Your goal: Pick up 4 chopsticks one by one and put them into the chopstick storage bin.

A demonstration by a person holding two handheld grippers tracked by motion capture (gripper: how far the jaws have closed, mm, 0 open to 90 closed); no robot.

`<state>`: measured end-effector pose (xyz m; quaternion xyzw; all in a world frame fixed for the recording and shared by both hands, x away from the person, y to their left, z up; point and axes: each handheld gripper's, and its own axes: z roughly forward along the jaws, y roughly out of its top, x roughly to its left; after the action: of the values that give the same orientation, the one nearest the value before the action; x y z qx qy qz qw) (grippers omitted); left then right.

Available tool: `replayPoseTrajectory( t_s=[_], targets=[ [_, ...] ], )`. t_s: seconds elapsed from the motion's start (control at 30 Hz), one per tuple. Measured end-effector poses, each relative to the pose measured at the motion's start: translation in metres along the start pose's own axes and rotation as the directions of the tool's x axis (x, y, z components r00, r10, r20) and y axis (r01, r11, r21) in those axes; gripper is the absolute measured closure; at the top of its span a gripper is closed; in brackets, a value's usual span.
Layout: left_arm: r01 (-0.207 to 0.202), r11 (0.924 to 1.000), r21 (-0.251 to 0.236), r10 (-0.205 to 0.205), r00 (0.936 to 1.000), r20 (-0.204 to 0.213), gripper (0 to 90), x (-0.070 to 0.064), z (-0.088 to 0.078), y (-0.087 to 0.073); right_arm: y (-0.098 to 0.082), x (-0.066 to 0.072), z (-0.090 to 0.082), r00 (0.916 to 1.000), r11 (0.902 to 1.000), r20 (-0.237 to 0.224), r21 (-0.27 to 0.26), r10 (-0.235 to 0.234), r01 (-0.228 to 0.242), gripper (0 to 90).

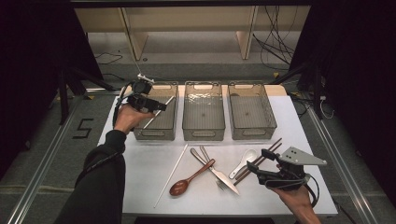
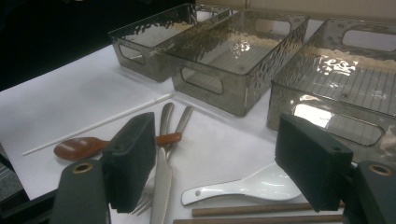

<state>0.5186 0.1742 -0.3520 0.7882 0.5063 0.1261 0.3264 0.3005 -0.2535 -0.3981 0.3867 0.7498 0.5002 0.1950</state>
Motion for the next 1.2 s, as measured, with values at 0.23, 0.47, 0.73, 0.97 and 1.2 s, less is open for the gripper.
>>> replayPoseTrajectory(
  t_s=[0.23, 0.47, 0.73, 0.97, 1.2],
  targets=[
    [-0.035, 0.9994, -0.002, 0.035, 0.9992, 0.021, 23.1, -0.021, -0.019, -0.021, 0.000, 0.000, 0.000, 1.0000, 1.0000, -0.001, -0.004, 0.001, -0.001, 29.7],
    [-0.071, 0.9975, -0.001, 0.071, 0.9974, 0.012, 20.8, -0.036, -0.028, -0.033, 0.002, 0.001, -0.002, 1.0000, 0.9999, 0.001, -0.016, 0.002, -0.002, 29.6],
    [-0.087, 0.9962, 0.003, 0.086, 0.9953, 0.043, 19.8, -0.049, -0.028, -0.056, 0.002, 0.000, -0.004, 1.0000, 0.9996, -0.002, -0.028, 0.007, -0.007, 28.8],
    [-0.116, 0.9909, 0.068, 0.112, 0.9918, 0.061, 18.0, -0.057, -0.019, -0.080, 0.002, 0.000, -0.005, 0.9999, 0.9992, 0.003, -0.038, 0.014, -0.014, 27.6],
    [-0.140, 0.9784, 0.152, 0.134, 0.9898, 0.046, 17.0, -0.065, -0.010, -0.095, 0.003, 0.000, -0.005, 0.9999, 0.9991, 0.001, -0.039, 0.016, -0.015, 27.4]
  ],
)
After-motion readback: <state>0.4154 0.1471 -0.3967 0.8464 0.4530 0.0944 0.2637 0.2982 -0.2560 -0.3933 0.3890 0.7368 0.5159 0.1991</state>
